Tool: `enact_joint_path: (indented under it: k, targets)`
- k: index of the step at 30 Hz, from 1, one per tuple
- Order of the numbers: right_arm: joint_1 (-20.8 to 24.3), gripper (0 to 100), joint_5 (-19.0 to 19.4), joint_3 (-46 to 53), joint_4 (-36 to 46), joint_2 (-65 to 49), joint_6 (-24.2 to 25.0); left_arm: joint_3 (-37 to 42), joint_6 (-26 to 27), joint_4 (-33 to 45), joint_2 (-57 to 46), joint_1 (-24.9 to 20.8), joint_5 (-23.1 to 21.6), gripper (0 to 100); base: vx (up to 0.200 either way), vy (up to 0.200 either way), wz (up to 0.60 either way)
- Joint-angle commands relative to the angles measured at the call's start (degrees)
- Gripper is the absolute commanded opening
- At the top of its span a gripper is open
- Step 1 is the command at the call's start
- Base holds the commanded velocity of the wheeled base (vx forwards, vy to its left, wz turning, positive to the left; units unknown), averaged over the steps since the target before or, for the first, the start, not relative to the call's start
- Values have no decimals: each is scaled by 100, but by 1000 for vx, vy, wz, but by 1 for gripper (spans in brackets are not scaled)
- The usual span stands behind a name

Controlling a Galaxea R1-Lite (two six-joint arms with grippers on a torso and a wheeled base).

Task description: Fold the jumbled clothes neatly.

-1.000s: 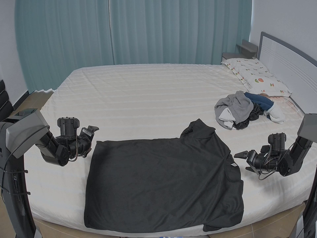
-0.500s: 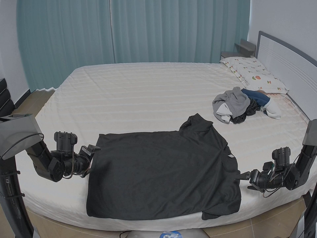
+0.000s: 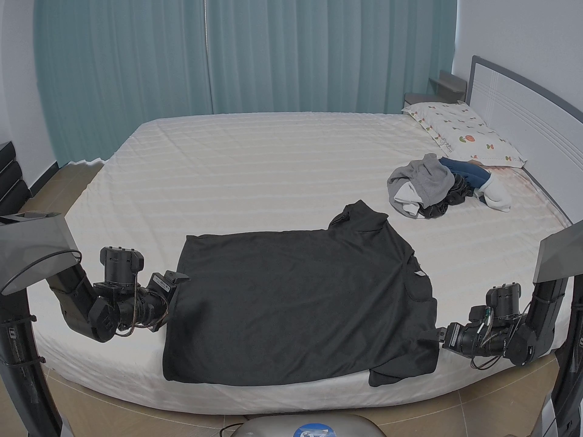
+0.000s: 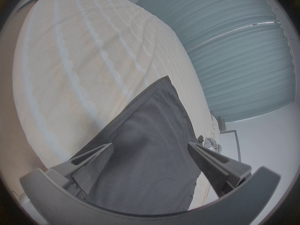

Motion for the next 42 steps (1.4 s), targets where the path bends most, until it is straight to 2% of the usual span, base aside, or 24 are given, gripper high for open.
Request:
enact_joint_path:
  k: [1,7,14,22,25,27,32,37,38,42]
  targets:
    - [65,0,-73,136,-119,342,-34,36,-1,-24,22,-9,3,100,0,0,0]
    - [-110,0,-82,444,-128,131,-113,36,-1,-24,22,-9,3,100,0,0,0]
    - [-418,0,-38,848,-57,-97,-737,36,-1,-24,22,-9,3,100,0,0,0]
    - [-497,0,50,936,-13,-405,-790,62,148,46,13,-52,3,100,0,0,0]
    - [-506,0,59,980,74,-414,-887,335,508,28,-31,-61,12,100,0,0,0]
    - [-524,0,59,1024,83,-352,-1098,581,939,55,-49,-61,12,100,0,0,0]
    - [-524,0,59,1033,74,-256,-1150,1011,1765,64,4,-228,56,100,0,0,0]
    - [-497,0,59,1041,74,-185,-1159,1249,2073,64,22,-448,117,100,0,0,0]
    - [-480,100,59,1033,66,-124,-1168,1266,2099,64,30,-474,179,100,0,0,0]
    - [-462,100,68,1024,-5,-97,-1168,1266,2161,46,127,-510,328,100,0,0,0]
